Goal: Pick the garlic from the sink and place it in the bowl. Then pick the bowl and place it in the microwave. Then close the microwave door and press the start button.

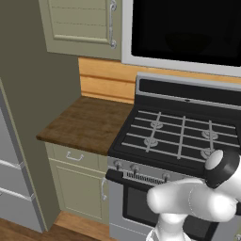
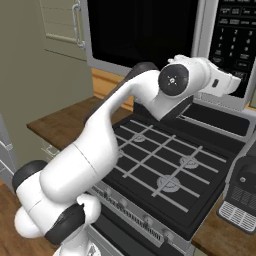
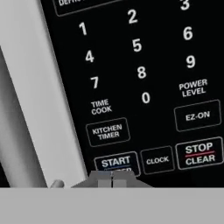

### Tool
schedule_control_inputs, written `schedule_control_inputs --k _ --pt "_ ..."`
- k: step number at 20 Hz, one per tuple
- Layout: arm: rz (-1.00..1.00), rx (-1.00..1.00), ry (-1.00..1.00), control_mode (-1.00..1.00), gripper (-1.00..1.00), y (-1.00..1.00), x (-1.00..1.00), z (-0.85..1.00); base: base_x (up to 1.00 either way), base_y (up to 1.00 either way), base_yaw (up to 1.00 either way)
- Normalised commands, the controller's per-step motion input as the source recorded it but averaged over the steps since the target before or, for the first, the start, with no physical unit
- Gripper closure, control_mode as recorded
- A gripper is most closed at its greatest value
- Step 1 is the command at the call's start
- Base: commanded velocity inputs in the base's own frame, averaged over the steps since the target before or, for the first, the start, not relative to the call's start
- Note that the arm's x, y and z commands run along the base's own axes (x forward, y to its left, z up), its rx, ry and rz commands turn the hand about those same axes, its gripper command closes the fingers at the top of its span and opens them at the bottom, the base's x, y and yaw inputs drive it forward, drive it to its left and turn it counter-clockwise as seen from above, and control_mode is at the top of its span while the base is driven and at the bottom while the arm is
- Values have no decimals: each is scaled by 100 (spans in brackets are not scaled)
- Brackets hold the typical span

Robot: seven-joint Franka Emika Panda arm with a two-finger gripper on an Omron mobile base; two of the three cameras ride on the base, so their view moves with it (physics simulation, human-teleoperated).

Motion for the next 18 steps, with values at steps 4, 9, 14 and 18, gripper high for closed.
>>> schedule_control_inputs --k 4,9,14,18 --pt "0 2 0 -100 100 -13 35 0 0 0 0" --pt "1 4 0 -100 100 -24 20 -7 0 0 0" --pt "4 9 0 -100 100 -35 43 -17 0 0 0" --pt "2 3 -8 -100 100 -9 9 -11 0 0 0"
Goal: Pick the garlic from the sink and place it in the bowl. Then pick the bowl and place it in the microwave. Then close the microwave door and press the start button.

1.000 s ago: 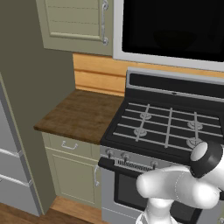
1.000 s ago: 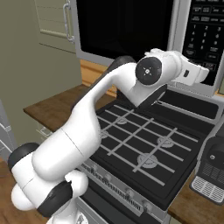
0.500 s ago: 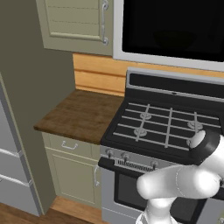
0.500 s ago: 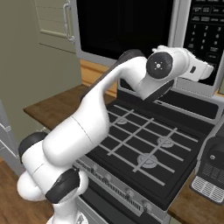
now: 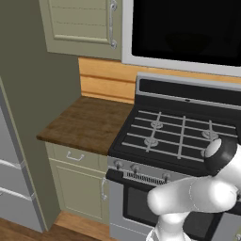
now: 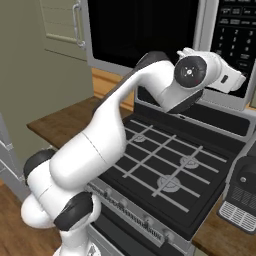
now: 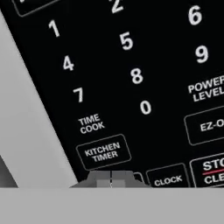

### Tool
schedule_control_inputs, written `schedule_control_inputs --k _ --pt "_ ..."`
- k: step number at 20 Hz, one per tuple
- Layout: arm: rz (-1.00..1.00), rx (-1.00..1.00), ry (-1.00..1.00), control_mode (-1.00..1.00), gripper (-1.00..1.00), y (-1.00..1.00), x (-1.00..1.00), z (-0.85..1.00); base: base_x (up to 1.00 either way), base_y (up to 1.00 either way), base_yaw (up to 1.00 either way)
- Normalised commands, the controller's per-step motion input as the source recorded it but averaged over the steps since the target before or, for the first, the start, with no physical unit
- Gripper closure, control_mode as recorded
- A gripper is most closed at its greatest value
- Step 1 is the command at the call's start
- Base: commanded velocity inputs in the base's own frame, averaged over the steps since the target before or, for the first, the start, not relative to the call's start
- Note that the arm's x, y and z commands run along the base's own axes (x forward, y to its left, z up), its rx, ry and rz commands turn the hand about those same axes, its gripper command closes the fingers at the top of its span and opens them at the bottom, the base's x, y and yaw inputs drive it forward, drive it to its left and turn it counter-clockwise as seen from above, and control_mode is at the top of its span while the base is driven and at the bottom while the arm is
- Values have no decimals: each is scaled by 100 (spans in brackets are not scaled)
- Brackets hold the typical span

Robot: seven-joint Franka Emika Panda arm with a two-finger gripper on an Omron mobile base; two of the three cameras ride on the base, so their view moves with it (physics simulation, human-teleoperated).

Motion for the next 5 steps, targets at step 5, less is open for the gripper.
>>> schedule_control_inputs --k 5 --pt "0 4 -29 -100 100 0 -75 6 0 0 0"
